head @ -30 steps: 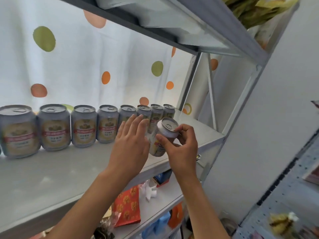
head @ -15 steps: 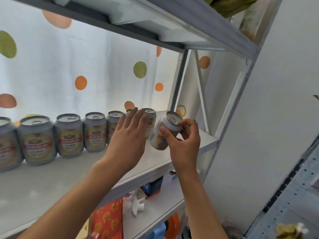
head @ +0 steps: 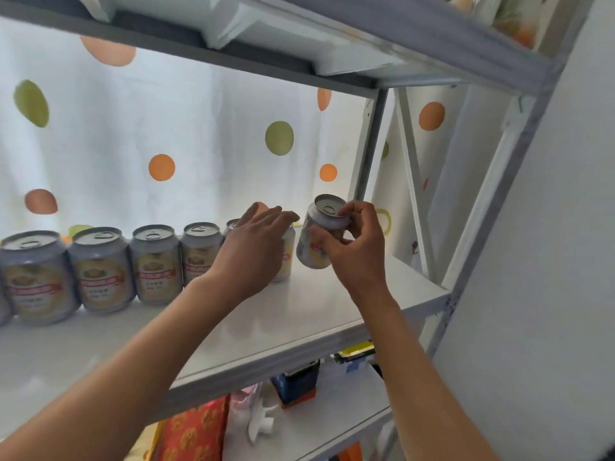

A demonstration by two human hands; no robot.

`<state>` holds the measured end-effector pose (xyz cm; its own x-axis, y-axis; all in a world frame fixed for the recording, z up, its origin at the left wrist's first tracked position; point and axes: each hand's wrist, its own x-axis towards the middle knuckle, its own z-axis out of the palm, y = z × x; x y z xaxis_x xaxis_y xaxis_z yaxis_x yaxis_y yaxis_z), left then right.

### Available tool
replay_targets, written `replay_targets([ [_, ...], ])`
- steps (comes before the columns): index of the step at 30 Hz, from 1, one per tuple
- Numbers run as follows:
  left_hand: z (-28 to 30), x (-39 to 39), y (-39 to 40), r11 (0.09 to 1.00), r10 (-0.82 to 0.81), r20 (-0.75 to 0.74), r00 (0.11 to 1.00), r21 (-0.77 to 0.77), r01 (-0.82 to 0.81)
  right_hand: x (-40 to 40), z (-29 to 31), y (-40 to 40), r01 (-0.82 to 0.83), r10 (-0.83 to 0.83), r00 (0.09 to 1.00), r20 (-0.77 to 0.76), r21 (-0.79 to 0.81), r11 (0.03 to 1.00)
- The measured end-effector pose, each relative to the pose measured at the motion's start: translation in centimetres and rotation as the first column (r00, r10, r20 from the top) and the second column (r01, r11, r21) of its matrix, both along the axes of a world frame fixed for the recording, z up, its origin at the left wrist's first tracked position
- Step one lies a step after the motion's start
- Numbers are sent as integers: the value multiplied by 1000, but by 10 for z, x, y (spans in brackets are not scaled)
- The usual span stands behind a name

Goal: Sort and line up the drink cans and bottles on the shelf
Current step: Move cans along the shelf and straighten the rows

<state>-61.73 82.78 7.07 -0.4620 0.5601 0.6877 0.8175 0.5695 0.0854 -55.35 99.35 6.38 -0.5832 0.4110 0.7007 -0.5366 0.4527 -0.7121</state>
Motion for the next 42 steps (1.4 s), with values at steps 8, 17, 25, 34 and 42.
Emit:
replay_targets([
  [8, -10, -14, 24, 984, 173, 16, 985, 43, -173, -43, 9, 28, 49, -51, 998, 21, 97, 994],
  [17, -40, -26, 34, 971, 237, -84, 968, 50, -233, -80, -15, 36, 19, -22, 997, 77, 30, 999],
  [25, -49, -35, 47, 950, 283, -191, 940, 192, -247, -87, -44, 26, -9, 22, 994, 107, -126, 992],
  [34, -52, -41, 47, 943, 261, -94, 961, 238, -233, -83, -56, 25, -21, 32, 992, 122, -92, 996],
  [42, -54, -38, 50, 946, 257, -80, 963, 223, -234, -90, -57, 26, -32, 41, 989, 139, -64, 997],
])
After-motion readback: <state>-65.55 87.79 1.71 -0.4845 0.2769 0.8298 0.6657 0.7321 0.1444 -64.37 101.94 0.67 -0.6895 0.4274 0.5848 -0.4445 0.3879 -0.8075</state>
